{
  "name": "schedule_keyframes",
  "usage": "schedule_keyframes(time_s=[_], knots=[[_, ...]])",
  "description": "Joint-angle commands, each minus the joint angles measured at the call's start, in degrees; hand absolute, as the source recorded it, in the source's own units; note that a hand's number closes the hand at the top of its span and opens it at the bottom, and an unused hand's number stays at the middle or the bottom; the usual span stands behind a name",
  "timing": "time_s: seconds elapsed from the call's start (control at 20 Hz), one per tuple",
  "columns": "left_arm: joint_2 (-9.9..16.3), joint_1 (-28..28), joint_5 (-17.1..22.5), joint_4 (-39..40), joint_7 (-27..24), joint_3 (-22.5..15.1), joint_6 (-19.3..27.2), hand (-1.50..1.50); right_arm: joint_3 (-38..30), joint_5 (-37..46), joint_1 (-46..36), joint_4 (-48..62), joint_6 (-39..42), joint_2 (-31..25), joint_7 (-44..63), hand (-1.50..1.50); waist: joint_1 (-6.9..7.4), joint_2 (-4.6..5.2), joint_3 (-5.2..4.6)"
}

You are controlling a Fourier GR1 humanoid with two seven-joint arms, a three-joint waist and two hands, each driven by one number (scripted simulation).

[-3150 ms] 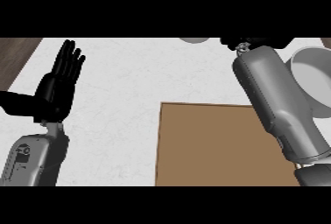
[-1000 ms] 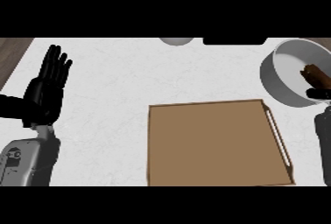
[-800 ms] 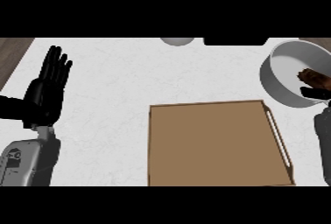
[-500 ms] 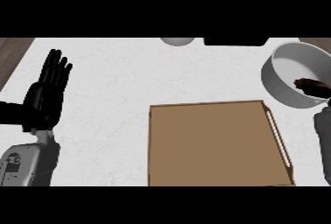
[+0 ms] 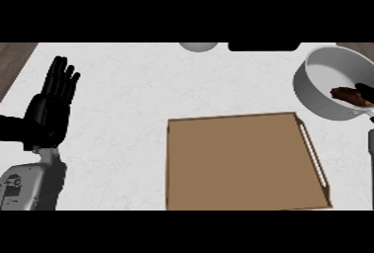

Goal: Pick the sweet potato from the tray and place it in the pot

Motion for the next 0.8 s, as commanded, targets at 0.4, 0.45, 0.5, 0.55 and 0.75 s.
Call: schedule_keyframes(time_s=[0.4, 0.45, 0.5, 0.55, 0.75], knots=[[-0.2, 4.7, -0.3, -4.4, 0.6, -0.3, -0.5, 0.0, -2.9, -17.3, 22.0, -28.5, -1.0, 3.9, -8.8, -1.5, -0.42, -0.23, -0.01], [0.6, 0.2, 0.2, 1.9, -2.2, 1.3, -1.4, 0.0, -3.3, -21.3, 23.6, -28.1, -1.3, 4.1, -13.1, -1.5, -0.58, 0.01, 0.0], [0.8, 0.4, 0.2, 1.8, -2.1, 1.7, -1.2, 0.0, -4.6, -21.7, 25.5, -30.7, 0.2, 3.1, -11.2, -1.5, -0.63, -0.02, -0.01], [0.1, 1.0, 0.5, 0.4, -1.3, 1.5, -0.8, 0.0, -3.7, -22.4, 28.3, -30.6, -2.4, 7.1, -14.9, -1.5, -0.36, 0.01, 0.0], [-0.9, -3.0, -1.2, 3.0, -0.4, 0.5, 1.2, 0.0, -5.2, -27.4, 36.3, -37.4, -0.3, 9.6, -18.2, -1.5, -0.63, 0.04, 0.01]])
